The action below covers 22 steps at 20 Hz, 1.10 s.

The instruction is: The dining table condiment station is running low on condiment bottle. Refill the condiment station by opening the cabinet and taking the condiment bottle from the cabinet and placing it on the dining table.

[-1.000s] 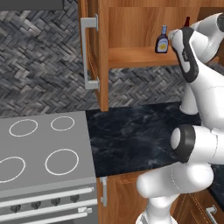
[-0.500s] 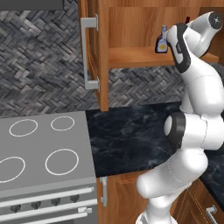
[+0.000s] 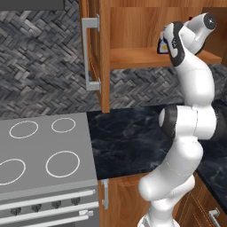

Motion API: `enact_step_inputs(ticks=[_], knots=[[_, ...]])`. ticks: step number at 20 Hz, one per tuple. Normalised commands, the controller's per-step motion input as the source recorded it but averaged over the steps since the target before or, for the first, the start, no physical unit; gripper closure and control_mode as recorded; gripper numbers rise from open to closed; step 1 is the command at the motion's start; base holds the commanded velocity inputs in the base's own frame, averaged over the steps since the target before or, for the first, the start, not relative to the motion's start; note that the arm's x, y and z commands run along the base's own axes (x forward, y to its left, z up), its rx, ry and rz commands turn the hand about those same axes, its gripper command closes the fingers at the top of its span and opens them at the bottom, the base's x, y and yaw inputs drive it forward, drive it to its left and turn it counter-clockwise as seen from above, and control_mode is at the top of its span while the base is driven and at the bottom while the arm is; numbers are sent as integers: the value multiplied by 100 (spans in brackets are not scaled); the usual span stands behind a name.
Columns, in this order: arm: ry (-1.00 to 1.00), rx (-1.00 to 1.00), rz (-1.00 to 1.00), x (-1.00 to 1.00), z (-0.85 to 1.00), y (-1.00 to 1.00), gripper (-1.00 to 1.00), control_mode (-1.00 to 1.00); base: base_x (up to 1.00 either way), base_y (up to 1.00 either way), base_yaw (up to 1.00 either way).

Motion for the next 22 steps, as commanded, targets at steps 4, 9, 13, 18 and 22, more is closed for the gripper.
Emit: enact_step_inputs(ticks=[4, 9, 13, 18, 22], knots=[[0, 0, 0, 42, 0, 0, -100, -100, 0, 0, 0], [0, 0, 0, 40, 0, 0, -100, -100, 0, 0, 0], [0, 0, 0, 38, 0, -1, -100, -100, 0, 0, 0], [0, 0, 0, 38, 0, -4, -100, -100, 0, 0, 0], [0, 0, 0, 37, 0, -5, -100, -100, 0, 0, 0]])
